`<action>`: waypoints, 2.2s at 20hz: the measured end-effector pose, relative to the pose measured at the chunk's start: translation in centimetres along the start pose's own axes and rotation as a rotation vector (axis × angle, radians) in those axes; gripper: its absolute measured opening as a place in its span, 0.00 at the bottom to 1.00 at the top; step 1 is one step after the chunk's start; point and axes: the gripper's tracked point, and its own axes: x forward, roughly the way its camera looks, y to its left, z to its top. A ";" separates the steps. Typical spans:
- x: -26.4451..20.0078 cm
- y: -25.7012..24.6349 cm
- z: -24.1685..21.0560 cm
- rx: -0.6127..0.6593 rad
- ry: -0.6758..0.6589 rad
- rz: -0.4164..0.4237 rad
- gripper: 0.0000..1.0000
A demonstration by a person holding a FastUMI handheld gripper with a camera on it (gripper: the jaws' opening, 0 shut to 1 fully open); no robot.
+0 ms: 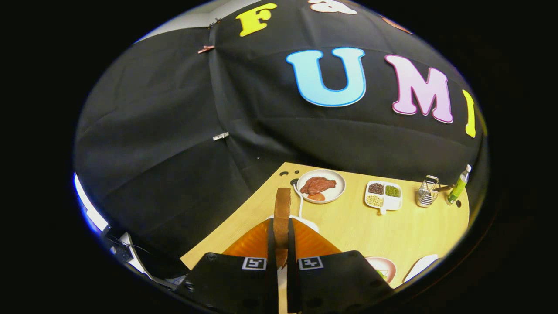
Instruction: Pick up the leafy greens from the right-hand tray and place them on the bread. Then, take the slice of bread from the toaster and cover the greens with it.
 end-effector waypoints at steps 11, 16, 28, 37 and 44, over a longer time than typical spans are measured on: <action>-3.7 -11.7 -5.7 0.158 0.047 -0.092 0.12; -3.9 -15.5 -10.0 0.237 0.105 -0.119 0.12; -3.2 -18.9 -18.8 0.485 0.208 -0.136 0.12; -4.0 -23.5 -22.2 0.523 0.245 -0.255 0.13; -4.4 -25.2 -24.6 0.486 0.281 -0.313 0.39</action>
